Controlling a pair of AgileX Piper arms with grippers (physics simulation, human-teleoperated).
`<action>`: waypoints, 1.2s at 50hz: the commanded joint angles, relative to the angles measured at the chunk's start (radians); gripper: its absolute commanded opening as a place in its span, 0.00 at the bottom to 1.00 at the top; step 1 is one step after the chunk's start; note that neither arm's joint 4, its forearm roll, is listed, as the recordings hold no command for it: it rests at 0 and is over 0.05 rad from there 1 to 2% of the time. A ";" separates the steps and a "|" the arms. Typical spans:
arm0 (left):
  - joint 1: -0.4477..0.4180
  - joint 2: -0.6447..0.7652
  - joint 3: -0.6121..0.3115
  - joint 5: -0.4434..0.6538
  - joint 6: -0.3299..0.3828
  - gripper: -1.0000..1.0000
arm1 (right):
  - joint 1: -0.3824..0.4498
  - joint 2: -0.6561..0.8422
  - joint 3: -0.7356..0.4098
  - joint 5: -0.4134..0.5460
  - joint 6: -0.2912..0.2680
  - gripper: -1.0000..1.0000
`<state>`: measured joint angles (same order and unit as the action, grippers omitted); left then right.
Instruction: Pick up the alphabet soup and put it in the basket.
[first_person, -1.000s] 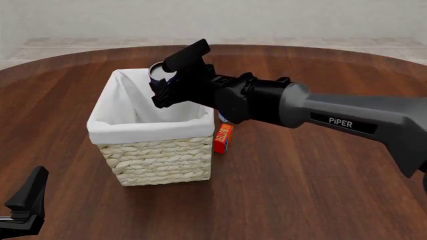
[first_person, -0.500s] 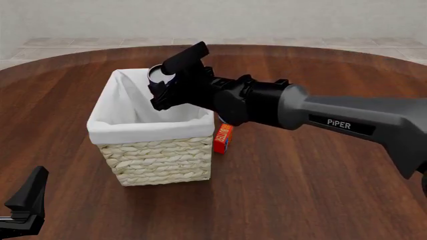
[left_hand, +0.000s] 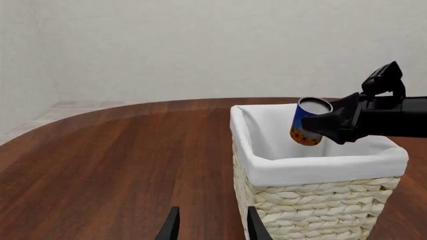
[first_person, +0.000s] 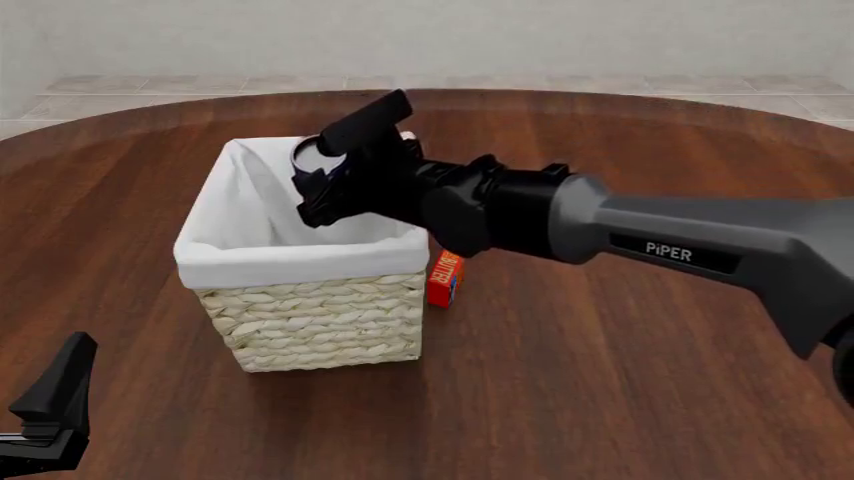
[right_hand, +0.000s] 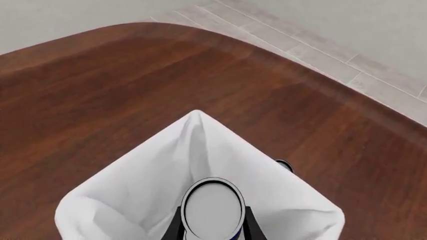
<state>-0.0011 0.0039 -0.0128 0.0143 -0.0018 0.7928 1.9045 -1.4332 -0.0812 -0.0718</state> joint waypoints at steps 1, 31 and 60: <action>0.000 0.000 0.000 0.000 0.000 1.00 | 0.003 0.001 -0.010 -0.005 0.019 0.00; 0.000 0.000 0.000 0.000 0.000 1.00 | -0.003 0.028 -0.035 0.016 0.026 0.00; 0.000 0.000 0.000 0.000 0.000 1.00 | -0.005 0.041 -0.026 0.018 0.031 0.00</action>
<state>-0.0011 0.0039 -0.0128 0.0142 -0.0018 0.7891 1.9506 -1.4544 -0.0594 -0.0613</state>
